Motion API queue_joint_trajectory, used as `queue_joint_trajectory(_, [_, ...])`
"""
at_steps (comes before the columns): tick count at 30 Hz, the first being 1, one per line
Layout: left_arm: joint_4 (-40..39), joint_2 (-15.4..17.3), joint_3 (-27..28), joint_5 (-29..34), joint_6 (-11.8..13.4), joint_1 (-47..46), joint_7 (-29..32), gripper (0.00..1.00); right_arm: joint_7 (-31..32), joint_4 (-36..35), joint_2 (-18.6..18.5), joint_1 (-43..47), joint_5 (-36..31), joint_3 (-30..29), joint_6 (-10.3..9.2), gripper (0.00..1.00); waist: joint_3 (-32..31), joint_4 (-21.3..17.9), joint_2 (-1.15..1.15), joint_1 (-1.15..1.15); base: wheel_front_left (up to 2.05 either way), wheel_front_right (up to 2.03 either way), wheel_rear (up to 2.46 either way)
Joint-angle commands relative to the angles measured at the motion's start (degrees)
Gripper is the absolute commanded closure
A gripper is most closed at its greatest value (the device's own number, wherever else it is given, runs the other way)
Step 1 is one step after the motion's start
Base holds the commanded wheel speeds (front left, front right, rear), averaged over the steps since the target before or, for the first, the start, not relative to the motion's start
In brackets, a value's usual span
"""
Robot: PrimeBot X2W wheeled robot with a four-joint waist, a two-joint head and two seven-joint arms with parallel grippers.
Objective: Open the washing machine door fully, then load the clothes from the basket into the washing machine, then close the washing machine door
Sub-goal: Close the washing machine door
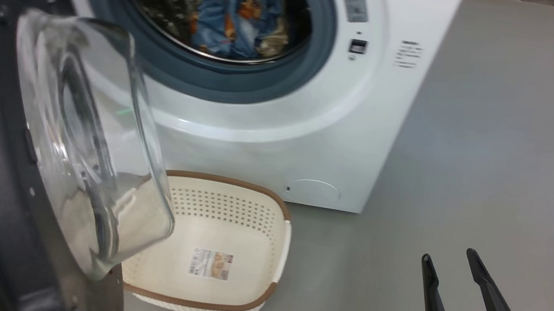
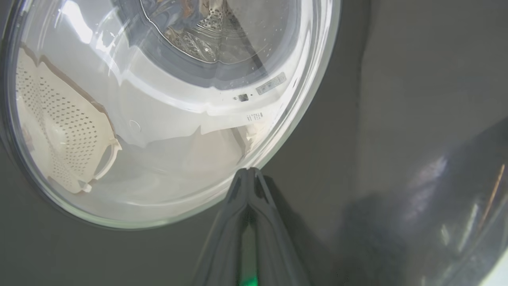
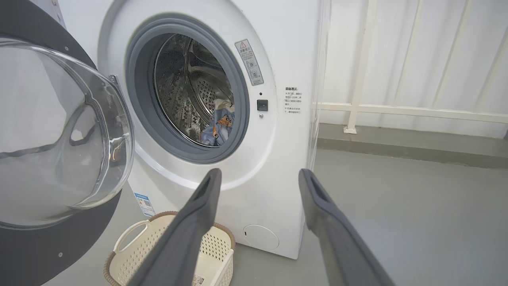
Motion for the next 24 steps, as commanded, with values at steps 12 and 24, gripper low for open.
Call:
queue_joint_trajectory(12, [-1.54, -2.78, -3.83, 1.09, 1.29, -11.21, -0.01, 1.0, -1.23, -0.86, 0.24, -2.64, -0.05, 1.8, 0.09, 0.0, 2.86, -9.03, 0.0, 0.0, 0.0, 0.0, 0.0])
queue_joint_trajectory(24, [7.48, -6.07, -6.82, 3.73, 0.46, -21.98, -1.7, 1.0, -2.2, 0.2, 0.55, -4.64, 0.24, 1.6, 0.09, 0.0, 5.23, -14.41, 0.0, 0.0, 0.0, 0.0, 0.0])
